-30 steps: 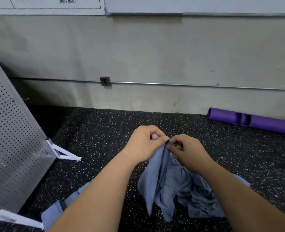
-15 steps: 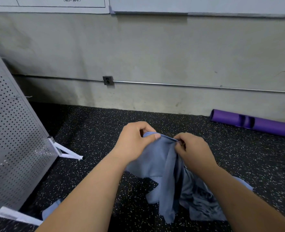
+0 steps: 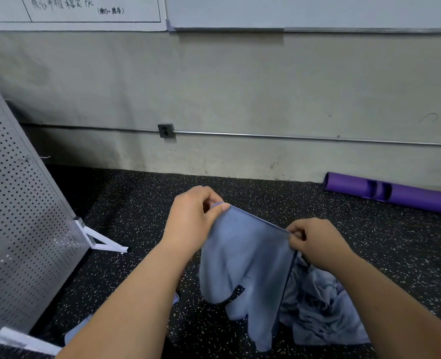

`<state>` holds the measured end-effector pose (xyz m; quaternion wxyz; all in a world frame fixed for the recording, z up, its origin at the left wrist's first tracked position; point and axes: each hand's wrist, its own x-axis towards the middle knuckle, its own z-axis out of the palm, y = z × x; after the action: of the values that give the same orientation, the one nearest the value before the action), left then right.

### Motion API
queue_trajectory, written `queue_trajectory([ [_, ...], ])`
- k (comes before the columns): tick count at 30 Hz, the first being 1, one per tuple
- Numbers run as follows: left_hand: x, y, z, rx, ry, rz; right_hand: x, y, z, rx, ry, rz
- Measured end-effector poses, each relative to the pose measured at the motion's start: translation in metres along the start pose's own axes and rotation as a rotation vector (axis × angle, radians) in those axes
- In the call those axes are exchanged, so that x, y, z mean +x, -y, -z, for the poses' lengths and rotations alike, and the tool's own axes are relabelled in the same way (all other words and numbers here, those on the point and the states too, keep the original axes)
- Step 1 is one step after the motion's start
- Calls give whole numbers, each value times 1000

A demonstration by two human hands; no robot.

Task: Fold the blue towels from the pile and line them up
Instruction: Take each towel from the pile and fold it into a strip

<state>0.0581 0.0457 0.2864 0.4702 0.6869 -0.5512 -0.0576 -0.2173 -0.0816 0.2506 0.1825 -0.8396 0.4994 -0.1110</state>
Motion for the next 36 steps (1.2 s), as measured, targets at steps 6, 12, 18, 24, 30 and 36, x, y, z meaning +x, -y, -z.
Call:
queue_trajectory([
  [6,4,6,4,75,-178,179,0,-28,16,-7,-21,-22],
  [12,2,8,-10,40,-20,210,-4,-31,26,120,-137,51],
  [18,-8,-11,-35,-12,190,61,-8,-2,22,168,-170,192],
  [24,-19,-26,-52,-13,337,-24,-10,17,14,174,-111,380],
  [30,-20,-22,-57,1,422,-57,-17,29,16,272,-51,455],
  [36,-15,-23,-52,-35,300,10,-15,16,16,226,-22,324],
])
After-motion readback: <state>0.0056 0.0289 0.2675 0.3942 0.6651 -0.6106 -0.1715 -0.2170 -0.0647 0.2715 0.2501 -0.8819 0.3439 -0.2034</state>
